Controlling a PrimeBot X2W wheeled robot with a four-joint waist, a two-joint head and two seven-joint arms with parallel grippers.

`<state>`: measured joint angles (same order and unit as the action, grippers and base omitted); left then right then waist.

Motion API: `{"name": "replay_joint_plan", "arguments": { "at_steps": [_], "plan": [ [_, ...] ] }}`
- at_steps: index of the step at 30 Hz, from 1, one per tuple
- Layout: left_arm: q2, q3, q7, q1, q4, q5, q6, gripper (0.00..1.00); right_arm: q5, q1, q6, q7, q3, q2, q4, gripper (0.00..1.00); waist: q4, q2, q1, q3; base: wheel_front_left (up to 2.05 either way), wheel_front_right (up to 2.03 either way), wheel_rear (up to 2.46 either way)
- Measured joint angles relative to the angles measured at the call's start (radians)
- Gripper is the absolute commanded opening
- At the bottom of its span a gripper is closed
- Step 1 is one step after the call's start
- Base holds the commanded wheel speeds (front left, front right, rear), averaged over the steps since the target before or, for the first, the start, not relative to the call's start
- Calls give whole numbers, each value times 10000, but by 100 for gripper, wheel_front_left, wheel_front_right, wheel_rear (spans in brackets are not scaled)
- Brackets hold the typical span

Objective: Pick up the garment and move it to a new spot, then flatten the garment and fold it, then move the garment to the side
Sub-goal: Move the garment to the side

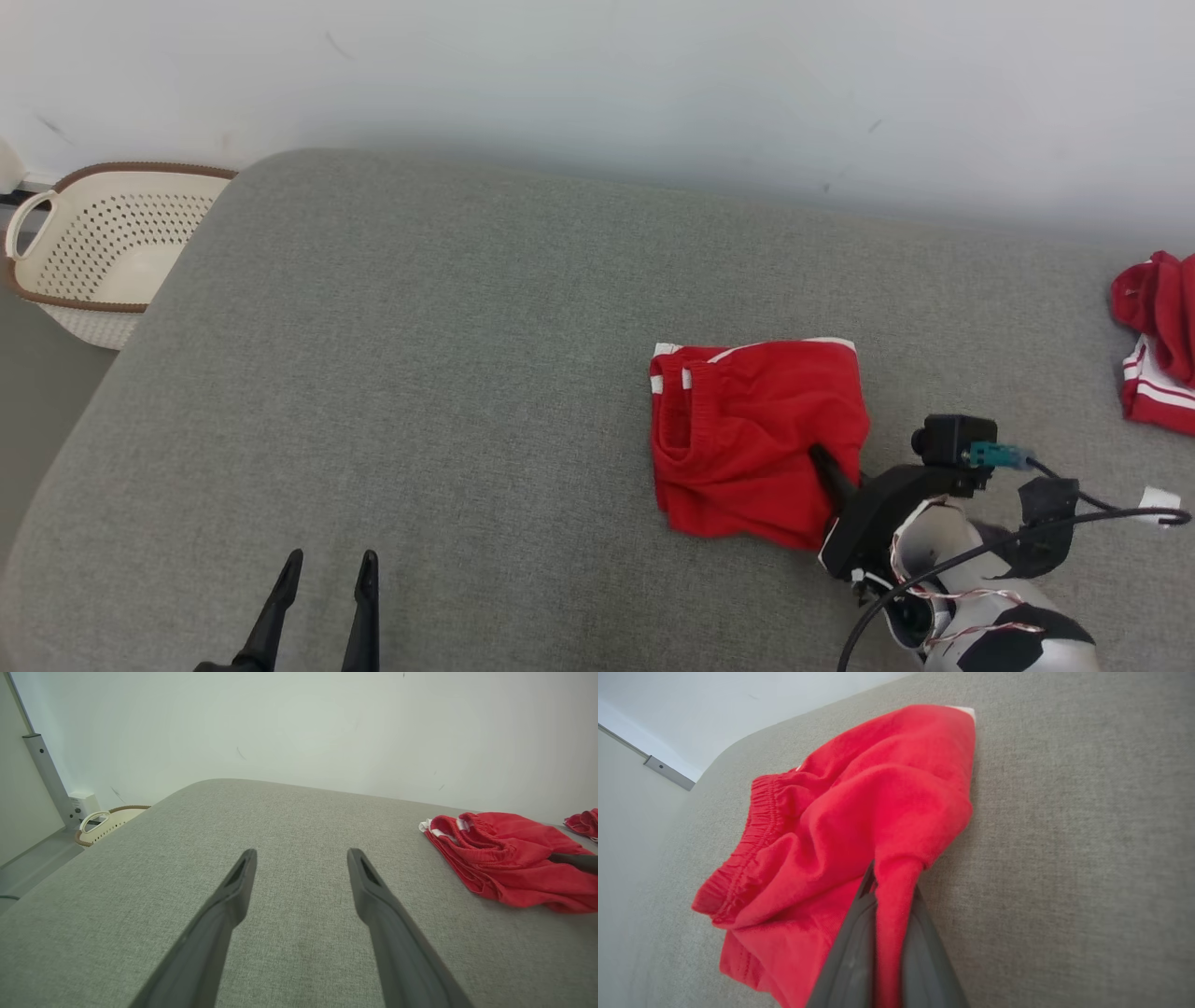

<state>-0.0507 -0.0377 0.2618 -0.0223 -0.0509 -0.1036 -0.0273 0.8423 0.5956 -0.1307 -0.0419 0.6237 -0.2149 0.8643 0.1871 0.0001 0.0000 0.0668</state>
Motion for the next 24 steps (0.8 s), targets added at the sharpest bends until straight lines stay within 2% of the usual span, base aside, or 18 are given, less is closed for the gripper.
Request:
{"name": "replay_joint_plan", "arguments": {
  "at_steps": [12,17,24],
  "plan": [
    [0,144,2,-44,326,94,102,100,-1225,1693,0,-59,1103,-1641,-211,0,-751,0,0,240,0,0,0],
    [0,203,2,-318,514,199,15,100,-1572,2554,0,270,1592,-2393,-445,0,-1055,0,1,678,0,0,0],
    [-69,523,0,-731,1041,309,-33,100,-1657,3798,0,593,1774,-3404,-686,0,-1450,1,2,1519,0,0,0]
  ]
}}
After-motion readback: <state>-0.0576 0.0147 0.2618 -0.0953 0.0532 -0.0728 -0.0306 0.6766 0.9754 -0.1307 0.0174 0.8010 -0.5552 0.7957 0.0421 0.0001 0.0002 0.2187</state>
